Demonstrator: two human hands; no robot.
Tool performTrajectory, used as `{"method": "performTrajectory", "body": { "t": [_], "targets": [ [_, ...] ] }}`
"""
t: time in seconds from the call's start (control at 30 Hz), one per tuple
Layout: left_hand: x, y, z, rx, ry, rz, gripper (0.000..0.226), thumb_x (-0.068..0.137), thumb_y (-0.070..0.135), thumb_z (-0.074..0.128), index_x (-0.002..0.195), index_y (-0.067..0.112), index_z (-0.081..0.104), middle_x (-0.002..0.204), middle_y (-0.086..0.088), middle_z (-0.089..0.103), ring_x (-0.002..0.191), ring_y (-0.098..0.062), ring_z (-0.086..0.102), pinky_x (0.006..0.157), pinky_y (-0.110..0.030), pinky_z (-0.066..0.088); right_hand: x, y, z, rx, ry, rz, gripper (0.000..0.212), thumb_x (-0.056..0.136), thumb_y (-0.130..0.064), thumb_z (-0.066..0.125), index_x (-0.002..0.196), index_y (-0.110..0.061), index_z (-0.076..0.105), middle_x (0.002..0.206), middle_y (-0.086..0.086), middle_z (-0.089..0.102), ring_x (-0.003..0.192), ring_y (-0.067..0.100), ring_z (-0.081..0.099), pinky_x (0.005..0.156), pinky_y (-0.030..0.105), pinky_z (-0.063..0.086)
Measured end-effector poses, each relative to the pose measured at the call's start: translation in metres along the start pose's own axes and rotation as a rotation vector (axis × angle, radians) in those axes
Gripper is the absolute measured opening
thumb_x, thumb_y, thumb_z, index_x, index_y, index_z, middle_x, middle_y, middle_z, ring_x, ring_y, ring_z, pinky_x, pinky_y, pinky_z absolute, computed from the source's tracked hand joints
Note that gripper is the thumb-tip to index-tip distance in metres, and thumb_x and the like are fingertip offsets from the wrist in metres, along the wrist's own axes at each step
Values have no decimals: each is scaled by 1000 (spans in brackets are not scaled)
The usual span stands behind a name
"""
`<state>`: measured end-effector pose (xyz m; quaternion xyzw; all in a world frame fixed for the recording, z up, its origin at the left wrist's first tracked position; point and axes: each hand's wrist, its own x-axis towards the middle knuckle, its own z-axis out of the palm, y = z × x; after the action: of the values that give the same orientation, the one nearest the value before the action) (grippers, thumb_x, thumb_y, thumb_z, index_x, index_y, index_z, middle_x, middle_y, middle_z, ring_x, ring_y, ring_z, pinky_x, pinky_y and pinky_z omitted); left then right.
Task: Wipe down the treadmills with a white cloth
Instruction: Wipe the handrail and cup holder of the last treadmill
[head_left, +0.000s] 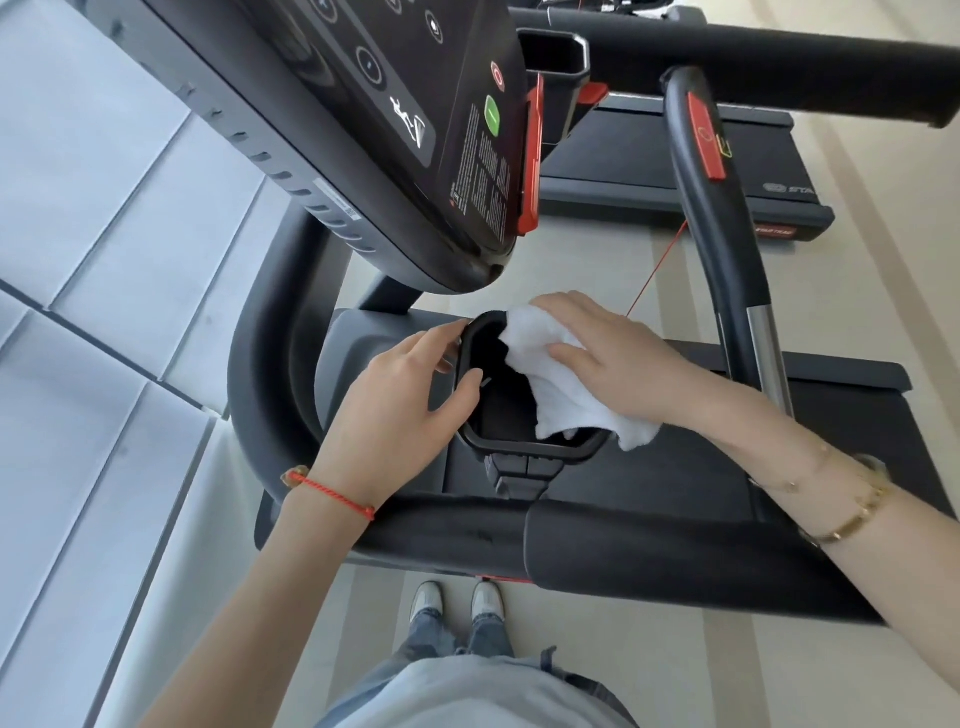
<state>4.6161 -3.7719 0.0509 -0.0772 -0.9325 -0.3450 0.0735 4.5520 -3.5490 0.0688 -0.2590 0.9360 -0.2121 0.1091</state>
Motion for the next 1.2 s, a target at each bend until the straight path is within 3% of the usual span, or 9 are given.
{"method": "performTrajectory", "body": {
  "t": [0.1, 0.2, 0.33, 0.5, 0.63, 0.73, 0.83, 1.1, 1.2],
  "targets": [
    [0, 2, -1, 1, 2, 2, 55, 88, 54, 45, 135, 26, 52, 107, 10, 65, 92, 1, 56, 86, -27, 53, -7, 3, 2, -16, 16, -18, 39, 104, -25, 34, 143, -29, 29, 134, -9, 39, 98, 26, 53, 75, 33, 35],
    [-1, 3, -2, -18, -7, 1, 53, 88, 52, 45, 134, 26, 53, 107, 8, 66, 95, -6, 61, 86, -33, 54, 15, -13, -3, -59, -37, -63, 37, 105, -23, 33, 141, -26, 35, 137, -6, 46, 116, 23, 48, 90, 42, 41],
    [-2, 4, -2, -13, -6, 8, 45, 89, 47, 48, 128, 26, 54, 100, 10, 65, 92, -10, 62, 81, -39, 55, 33, -30, -4, -106, -49, -94, 30, 104, -29, 34, 132, -37, 42, 136, -18, 51, 109, 18, 54, 86, 41, 44],
    [-1, 2, -3, -16, -19, 5, 48, 92, 45, 51, 136, 26, 52, 109, 9, 66, 97, -8, 62, 86, -34, 54, 12, -24, 4, -31, 109, 100, 27, 103, -33, 37, 126, -28, 49, 121, -6, 57, 102, 26, 56, 80, 39, 39],
    [-1, 3, -2, -15, -24, -8, 50, 93, 41, 55, 138, 20, 51, 114, 3, 66, 101, -14, 63, 89, -36, 54, -18, -29, 22, 191, 219, 379, 42, 101, -24, 44, 141, -24, 31, 133, 5, 45, 106, 29, 50, 77, 32, 31],
    [-1, 3, -3, -20, -41, -4, 50, 94, 39, 55, 139, 17, 50, 115, 1, 66, 103, -18, 63, 89, -39, 54, -38, -38, 32, 411, 241, 525, 52, 101, -25, 46, 145, -21, 19, 115, 5, 47, 92, 20, 49, 66, 29, 33],
    [0, 4, -4, -9, -54, 24, 51, 94, 38, 55, 139, 14, 51, 115, -1, 67, 104, -20, 64, 90, -39, 53, -53, -43, 32, 412, 234, 585, 46, 101, -33, 44, 140, -15, 26, 104, 2, 49, 78, 4, 49, 58, 21, 33],
    [-3, -5, -18, -52, -96, 92, 41, 99, 29, 48, 138, 17, 51, 119, 2, 67, 108, -19, 62, 93, -42, 51, -100, -69, 18, 286, 406, 433, 33, 102, -41, 35, 135, -36, 36, 108, -13, 53, 87, 3, 53, 70, 18, 36],
    [-2, -10, -21, -68, -104, 114, 38, 100, 26, 47, 137, 19, 53, 117, 2, 67, 106, -20, 63, 92, -44, 51, -110, -74, 7, 247, 238, 223, 37, 99, -52, 29, 136, -49, 27, 98, -38, 53, 86, -9, 53, 72, 9, 42]
  ]
}}
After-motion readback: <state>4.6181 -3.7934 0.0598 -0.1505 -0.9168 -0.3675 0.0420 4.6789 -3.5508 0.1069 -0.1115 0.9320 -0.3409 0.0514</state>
